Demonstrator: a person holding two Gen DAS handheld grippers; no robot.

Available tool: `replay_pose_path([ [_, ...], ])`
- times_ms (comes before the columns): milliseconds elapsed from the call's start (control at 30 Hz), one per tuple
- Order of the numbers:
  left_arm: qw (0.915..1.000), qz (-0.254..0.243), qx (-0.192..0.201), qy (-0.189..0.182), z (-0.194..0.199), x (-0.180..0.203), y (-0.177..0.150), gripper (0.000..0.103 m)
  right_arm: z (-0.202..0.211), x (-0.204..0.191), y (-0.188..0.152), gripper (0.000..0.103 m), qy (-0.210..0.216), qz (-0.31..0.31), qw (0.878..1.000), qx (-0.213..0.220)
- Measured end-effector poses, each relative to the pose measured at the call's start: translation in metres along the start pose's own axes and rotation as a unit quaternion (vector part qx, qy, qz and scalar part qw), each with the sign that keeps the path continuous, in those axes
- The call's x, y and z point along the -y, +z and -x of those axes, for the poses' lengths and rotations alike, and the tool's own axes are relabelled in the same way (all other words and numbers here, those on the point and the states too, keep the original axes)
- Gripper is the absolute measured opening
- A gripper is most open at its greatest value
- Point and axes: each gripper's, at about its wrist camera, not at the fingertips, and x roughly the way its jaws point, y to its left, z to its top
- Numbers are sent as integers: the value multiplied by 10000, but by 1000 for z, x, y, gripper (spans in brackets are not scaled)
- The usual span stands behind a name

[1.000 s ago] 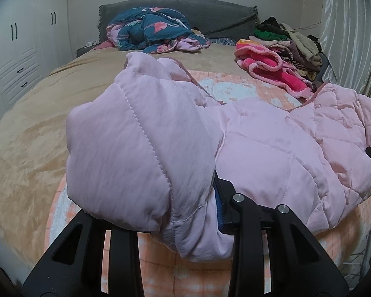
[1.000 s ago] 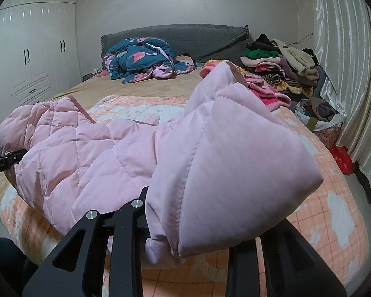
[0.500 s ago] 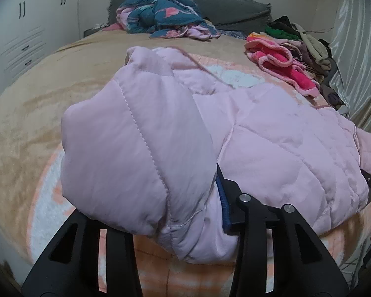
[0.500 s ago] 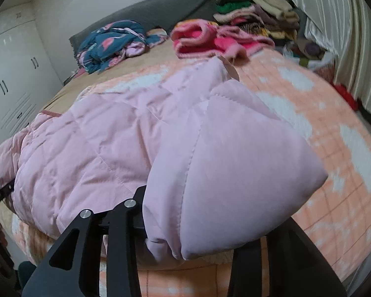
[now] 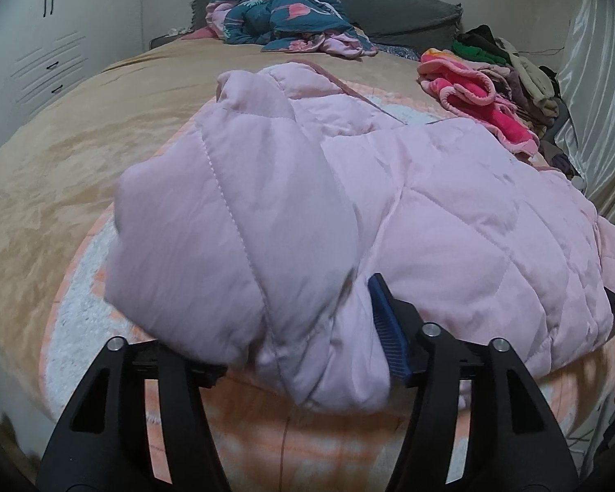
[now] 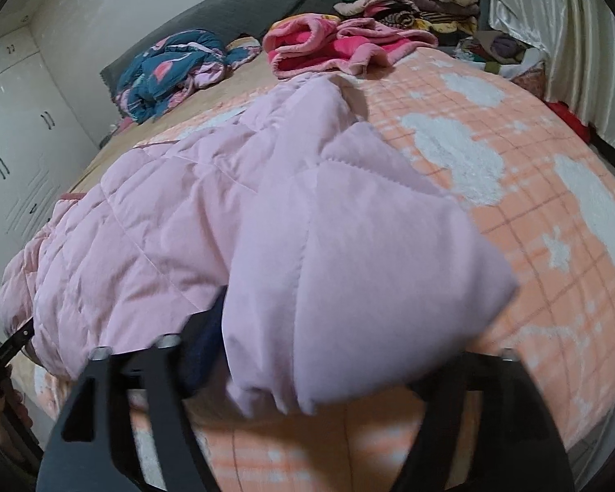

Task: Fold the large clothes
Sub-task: 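Lower the folded half onto the jacket and open both tools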

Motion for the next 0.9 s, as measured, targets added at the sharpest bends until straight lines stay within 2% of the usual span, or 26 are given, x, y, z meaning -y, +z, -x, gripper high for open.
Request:
replay_pose_path([
  [133, 10000, 39, -8, 47, 7, -3, -4, 67, 18, 1, -11, 94, -164, 121, 9997, 94],
  [433, 9997, 213, 25, 116, 36, -12, -11, 92, 73, 0, -25, 97, -494, 411, 9963, 576],
  [633, 9993, 232, 248, 169, 71, -15, -5, 94, 106, -19, -23, 98, -433, 671, 9921, 967],
  [900, 9977, 85, 667, 112, 111, 0, 6, 94, 151, -71, -19, 99, -161, 1329, 9794, 1513],
])
